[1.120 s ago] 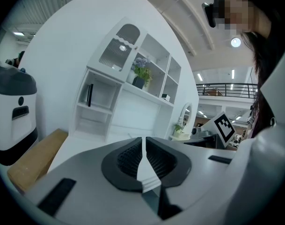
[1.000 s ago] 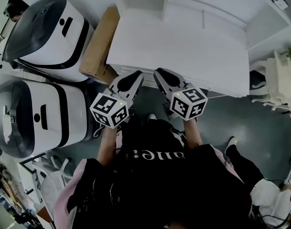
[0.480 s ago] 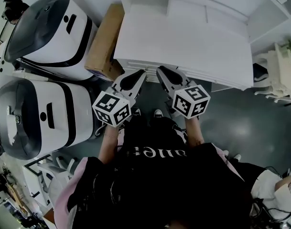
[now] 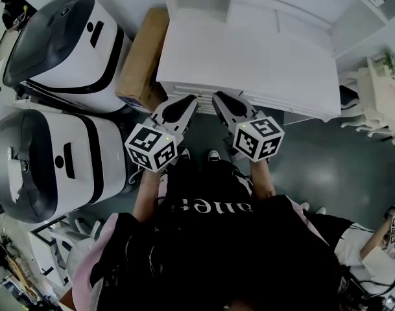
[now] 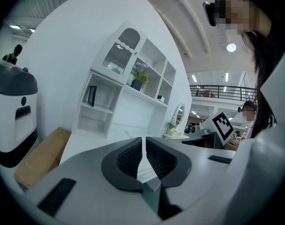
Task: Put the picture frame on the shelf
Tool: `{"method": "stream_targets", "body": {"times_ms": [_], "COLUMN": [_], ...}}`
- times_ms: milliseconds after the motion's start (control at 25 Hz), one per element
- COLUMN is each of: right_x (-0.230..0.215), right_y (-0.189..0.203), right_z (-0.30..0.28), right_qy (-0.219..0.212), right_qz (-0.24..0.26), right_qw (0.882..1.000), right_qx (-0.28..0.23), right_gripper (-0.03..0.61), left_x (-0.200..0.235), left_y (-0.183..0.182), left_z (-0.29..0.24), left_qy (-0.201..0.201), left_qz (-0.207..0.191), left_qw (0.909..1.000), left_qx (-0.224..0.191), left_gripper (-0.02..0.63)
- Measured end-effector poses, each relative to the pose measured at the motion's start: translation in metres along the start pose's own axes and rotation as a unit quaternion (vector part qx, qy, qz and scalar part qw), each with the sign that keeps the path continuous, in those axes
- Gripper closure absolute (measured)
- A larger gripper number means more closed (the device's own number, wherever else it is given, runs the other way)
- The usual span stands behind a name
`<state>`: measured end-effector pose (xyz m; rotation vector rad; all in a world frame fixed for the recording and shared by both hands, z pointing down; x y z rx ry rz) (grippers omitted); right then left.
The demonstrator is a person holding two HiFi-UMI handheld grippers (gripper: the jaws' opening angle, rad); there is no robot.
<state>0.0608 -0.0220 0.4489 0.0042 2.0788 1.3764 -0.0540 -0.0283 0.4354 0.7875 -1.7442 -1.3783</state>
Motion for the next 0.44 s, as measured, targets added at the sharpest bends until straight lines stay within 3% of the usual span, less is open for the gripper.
{"method": "stream_targets", "body": {"times_ms": [440], "right_x": [0.0066], "right_y": [0.0016], "right_z": [-0.0038], "right_qy": [0.014], "right_qz": [-0.007], "right_qw": [1.000], "right_qx": [-0.005], "right_gripper": [0.512], "left_x": [0.0091], "left_y": [-0.0009], "left_z": [0.0100], "left_qy": [0.005], "left_qz": [0.001], "left_qw": [1.0000], "left_qx": [0.002], "left_gripper": [0.594]}}
Point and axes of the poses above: the fingertips, and each gripper's own axes: z backward along the fingers, x to its left, y out of its underside, the point moved 4 cm from there along z, backward along the fingers, and after that the axes turned 7 degrees about -z, right-handed, at the moved point
